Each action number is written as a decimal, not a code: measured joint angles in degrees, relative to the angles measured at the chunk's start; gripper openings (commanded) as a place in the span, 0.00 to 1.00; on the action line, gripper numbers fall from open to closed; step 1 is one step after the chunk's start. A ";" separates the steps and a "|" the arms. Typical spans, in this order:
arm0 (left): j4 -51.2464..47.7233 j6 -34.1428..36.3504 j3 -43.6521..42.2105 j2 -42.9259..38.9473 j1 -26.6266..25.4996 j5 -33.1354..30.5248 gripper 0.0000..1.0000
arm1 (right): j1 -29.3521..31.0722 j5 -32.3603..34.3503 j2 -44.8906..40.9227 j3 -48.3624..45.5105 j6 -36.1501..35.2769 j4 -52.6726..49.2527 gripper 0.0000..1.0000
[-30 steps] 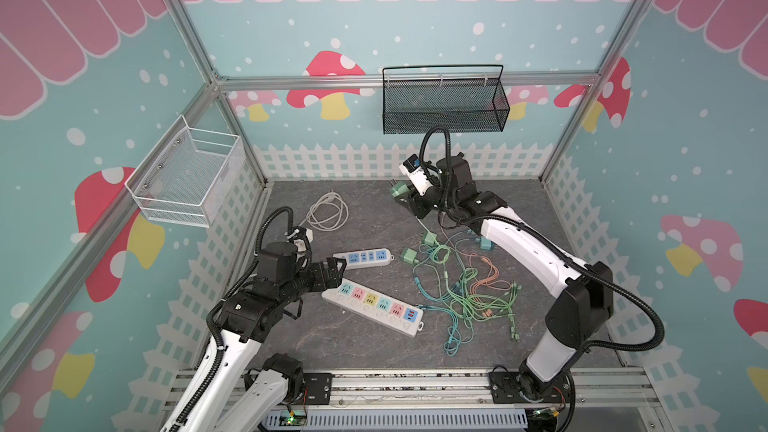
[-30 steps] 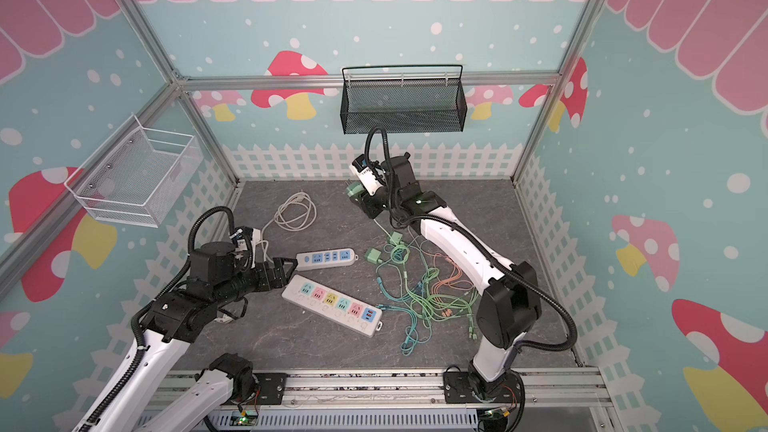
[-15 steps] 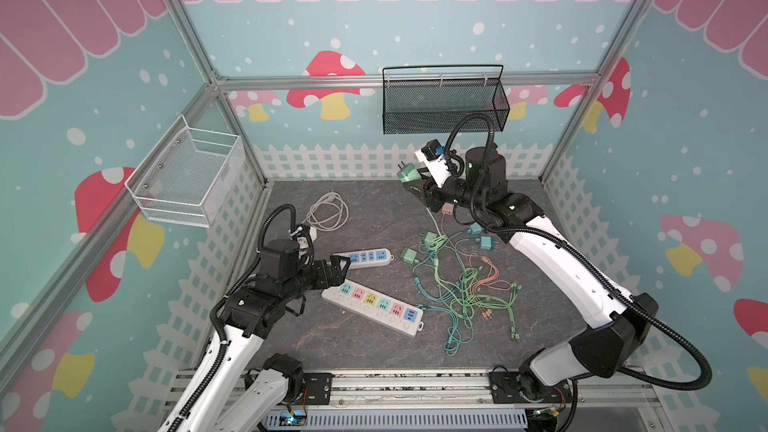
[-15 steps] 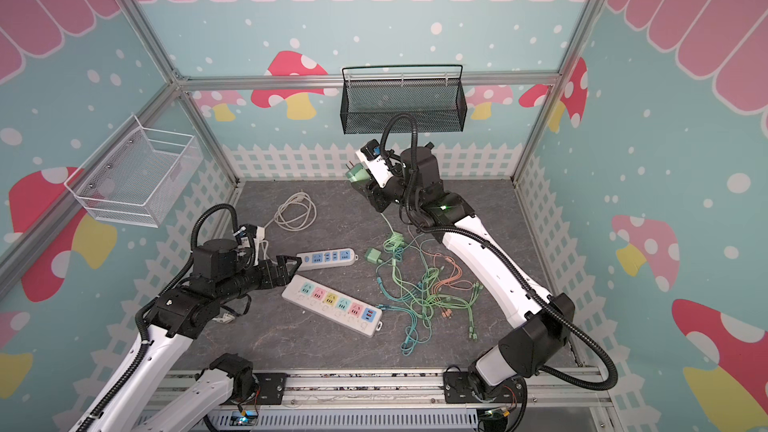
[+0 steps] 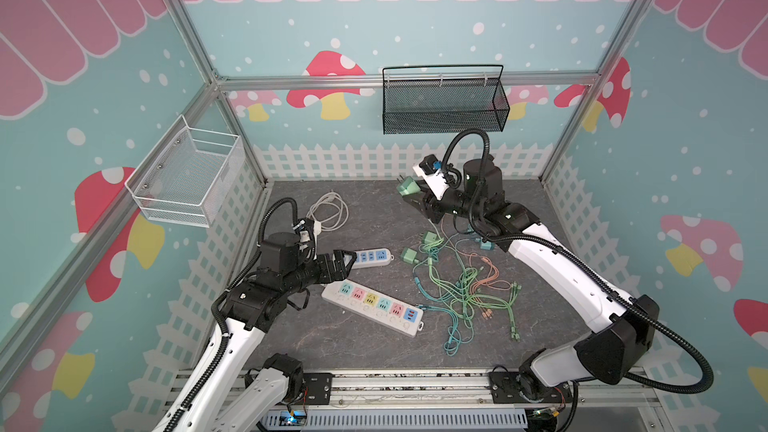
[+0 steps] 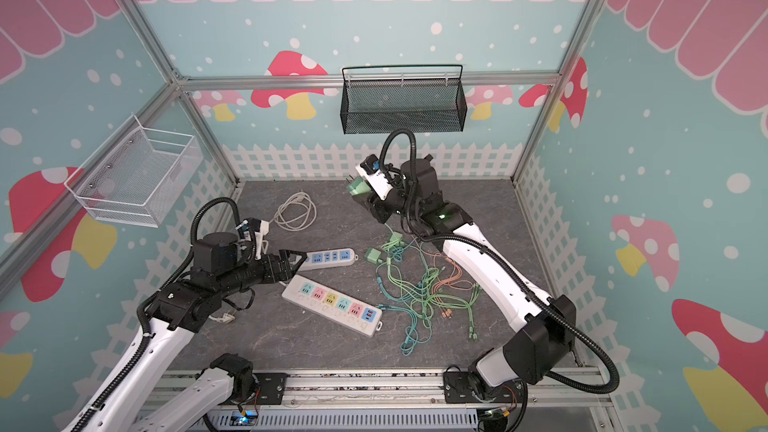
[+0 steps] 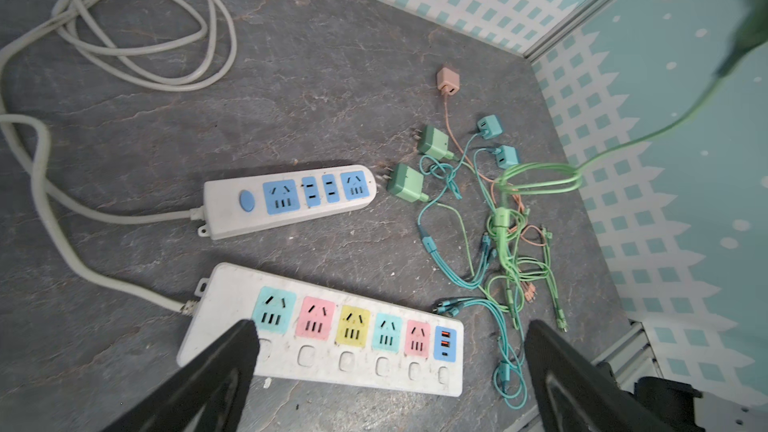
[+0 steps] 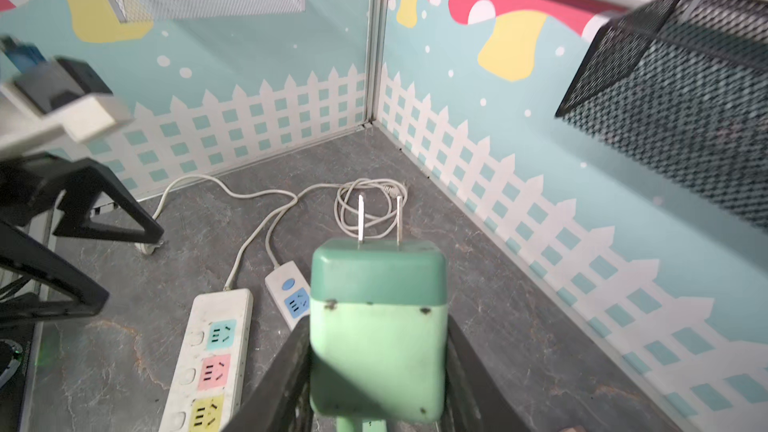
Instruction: Insert the plug
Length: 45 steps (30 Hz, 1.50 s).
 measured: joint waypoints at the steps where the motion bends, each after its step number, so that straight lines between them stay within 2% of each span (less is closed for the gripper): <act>1: 0.39 -0.02 0.22 0.11 0.00 0.90 0.99 | 0.04 -0.22 -0.04 -1.95 0.00 0.63 0.26; 9: 5.70 -1.38 0.61 2.80 0.00 11.98 0.97 | 2.95 -3.15 -2.05 -14.99 -1.20 3.93 0.26; 17: 11.08 -6.75 0.72 7.48 0.00 20.87 0.86 | 7.56 -5.09 -9.14 -22.95 -3.87 11.06 0.26; 25: 17.55 -11.61 0.70 9.53 0.00 28.28 0.83 | 9.81 -5.35 -9.68 -23.78 -5.33 14.25 0.26; 35: 20.59 -13.11 0.04 9.33 0.00 33.97 0.76 | 12.07 -4.68 -9.51 -23.78 -6.73 14.73 0.26; 45: 21.22 -13.55 -0.07 9.68 0.00 35.67 0.59 | 14.10 -3.89 -8.70 -23.47 -8.02 15.37 0.27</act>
